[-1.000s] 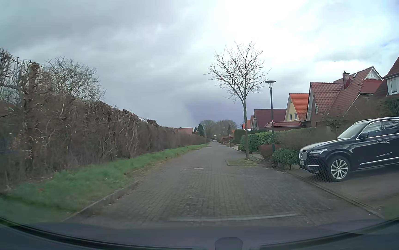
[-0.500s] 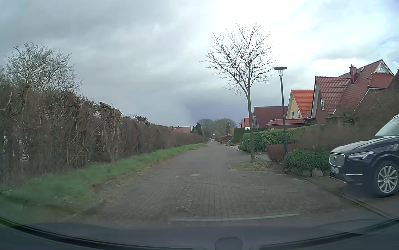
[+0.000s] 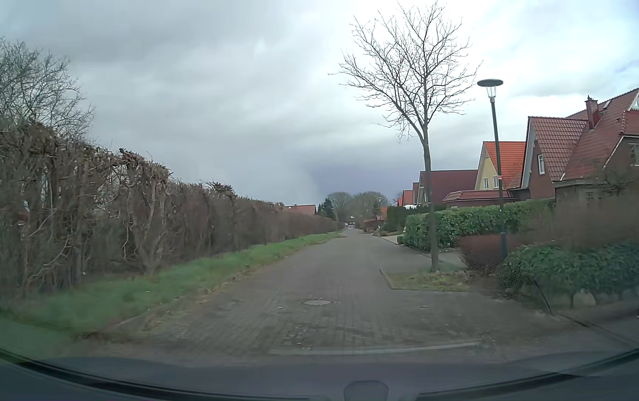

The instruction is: Follow the waypoints while adhering to traffic rules and regulations

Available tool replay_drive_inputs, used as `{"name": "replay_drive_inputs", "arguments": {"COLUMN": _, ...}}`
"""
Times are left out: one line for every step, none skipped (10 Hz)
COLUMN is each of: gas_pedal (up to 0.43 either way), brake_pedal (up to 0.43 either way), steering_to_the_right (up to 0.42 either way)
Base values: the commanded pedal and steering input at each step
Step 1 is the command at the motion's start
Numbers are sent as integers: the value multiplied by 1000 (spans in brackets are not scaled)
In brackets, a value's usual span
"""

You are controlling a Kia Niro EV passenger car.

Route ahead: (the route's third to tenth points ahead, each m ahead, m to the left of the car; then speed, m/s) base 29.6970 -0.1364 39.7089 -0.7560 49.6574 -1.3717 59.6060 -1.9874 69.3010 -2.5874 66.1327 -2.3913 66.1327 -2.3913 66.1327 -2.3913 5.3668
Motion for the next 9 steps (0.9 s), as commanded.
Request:
{"name": "replay_drive_inputs", "arguments": {"gas_pedal": 98, "brake_pedal": 0, "steering_to_the_right": -41}}
{"name": "replay_drive_inputs", "arguments": {"gas_pedal": 98, "brake_pedal": 0, "steering_to_the_right": -40}}
{"name": "replay_drive_inputs", "arguments": {"gas_pedal": 98, "brake_pedal": 0, "steering_to_the_right": -38}}
{"name": "replay_drive_inputs", "arguments": {"gas_pedal": 98, "brake_pedal": 0, "steering_to_the_right": -34}}
{"name": "replay_drive_inputs", "arguments": {"gas_pedal": 98, "brake_pedal": 0, "steering_to_the_right": -28}}
{"name": "replay_drive_inputs", "arguments": {"gas_pedal": 98, "brake_pedal": 0, "steering_to_the_right": -16}}
{"name": "replay_drive_inputs", "arguments": {"gas_pedal": 98, "brake_pedal": 0, "steering_to_the_right": -6}}
{"name": "replay_drive_inputs", "arguments": {"gas_pedal": 110, "brake_pedal": 0, "steering_to_the_right": 0}}
{"name": "replay_drive_inputs", "arguments": {"gas_pedal": 110, "brake_pedal": 0, "steering_to_the_right": 5}}
